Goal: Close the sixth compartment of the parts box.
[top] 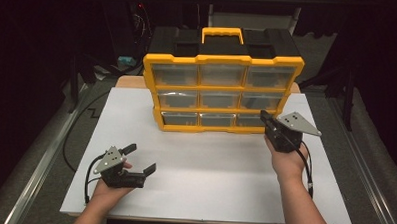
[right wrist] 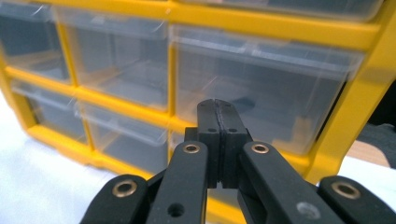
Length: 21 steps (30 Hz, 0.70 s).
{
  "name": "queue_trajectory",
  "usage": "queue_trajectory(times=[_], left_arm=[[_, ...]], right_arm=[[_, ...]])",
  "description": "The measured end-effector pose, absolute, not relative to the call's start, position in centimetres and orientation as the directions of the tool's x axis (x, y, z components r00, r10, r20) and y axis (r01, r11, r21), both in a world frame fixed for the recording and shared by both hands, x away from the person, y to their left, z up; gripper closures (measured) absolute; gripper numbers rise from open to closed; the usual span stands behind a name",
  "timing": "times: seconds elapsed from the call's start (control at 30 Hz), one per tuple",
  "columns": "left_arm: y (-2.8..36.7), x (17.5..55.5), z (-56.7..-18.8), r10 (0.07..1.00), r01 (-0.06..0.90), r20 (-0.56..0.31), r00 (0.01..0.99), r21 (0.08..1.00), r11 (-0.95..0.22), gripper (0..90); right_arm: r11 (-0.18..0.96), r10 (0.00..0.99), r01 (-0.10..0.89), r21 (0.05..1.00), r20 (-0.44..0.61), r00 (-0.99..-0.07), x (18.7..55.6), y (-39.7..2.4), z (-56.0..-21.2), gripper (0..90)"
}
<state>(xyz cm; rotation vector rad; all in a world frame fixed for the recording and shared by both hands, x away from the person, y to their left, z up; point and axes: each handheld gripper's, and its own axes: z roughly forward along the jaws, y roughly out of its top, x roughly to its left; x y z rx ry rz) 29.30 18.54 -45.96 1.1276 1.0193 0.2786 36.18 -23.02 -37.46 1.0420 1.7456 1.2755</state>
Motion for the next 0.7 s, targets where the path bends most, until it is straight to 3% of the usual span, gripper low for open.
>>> queue_trajectory(times=[0.57,0.7], left_arm=[[19.1,29.4,-46.0,0.673,0.281,-0.524,0.522,0.850,0.445,0.2],[19.1,29.5,-46.0,0.676,0.284,-0.526,0.516,0.850,0.444,0.2]], right_arm=[[0.169,0.895,0.270,0.948,-0.033,-0.445,33.3,-24.1,-43.6,90.0],[0.165,0.893,0.272,0.948,-0.027,-0.449,31.9,-24.6,-44.5,86.0]])
